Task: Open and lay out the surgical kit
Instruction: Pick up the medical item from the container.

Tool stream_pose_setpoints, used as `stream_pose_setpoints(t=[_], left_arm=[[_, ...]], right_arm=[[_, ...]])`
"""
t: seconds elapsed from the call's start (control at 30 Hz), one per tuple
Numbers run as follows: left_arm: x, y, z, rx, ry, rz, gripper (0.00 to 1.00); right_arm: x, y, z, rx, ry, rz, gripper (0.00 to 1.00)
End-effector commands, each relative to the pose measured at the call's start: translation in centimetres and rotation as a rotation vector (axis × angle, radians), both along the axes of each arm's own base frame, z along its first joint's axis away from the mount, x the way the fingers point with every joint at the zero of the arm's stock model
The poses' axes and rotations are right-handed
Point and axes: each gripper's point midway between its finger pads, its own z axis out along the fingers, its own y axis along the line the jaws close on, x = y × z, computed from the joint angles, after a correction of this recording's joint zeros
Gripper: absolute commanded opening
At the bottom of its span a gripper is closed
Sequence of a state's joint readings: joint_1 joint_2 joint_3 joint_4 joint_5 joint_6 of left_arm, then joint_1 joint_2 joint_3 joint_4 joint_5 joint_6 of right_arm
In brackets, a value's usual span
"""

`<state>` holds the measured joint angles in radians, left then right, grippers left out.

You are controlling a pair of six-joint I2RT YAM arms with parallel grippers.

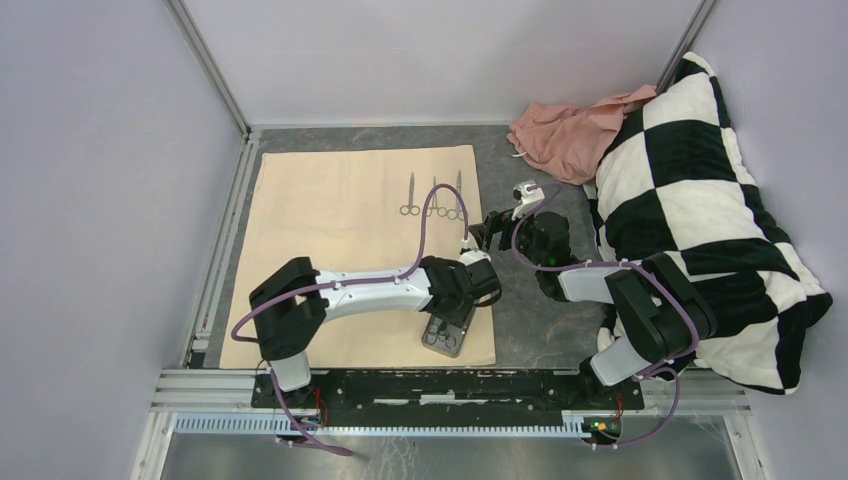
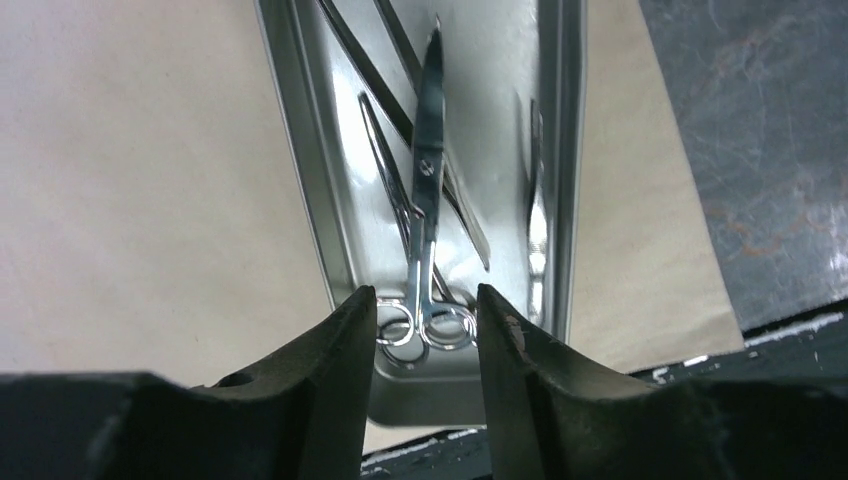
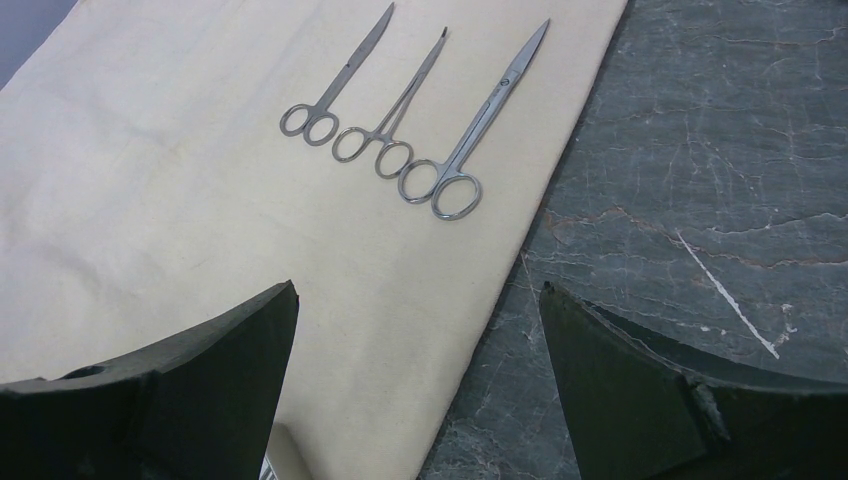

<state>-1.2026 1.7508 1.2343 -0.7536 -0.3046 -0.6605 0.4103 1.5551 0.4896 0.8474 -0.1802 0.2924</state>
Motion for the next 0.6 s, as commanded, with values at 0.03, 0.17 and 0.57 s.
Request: stream_pose_setpoints(t=[0.03, 0.17, 0.57], left_arm=[[2.6, -1.8, 0.1, -0.034, -0.027, -0.051, 0.44], [3.6, -1.5, -0.6, -0.01, -0.025, -0.049, 0.41], [3.4, -1.8, -2.5, 0.008, 0.013, -0.076, 0.37]], right_arm=[[1.0, 0.6, 1.6, 0.03, -0.042, 0.005, 0.98], [0.9, 0.6, 1.6, 0.028, -0.041, 0.008, 0.98], [1.0, 0.7, 1.5, 0.024, -0.037, 0.012, 0.98]])
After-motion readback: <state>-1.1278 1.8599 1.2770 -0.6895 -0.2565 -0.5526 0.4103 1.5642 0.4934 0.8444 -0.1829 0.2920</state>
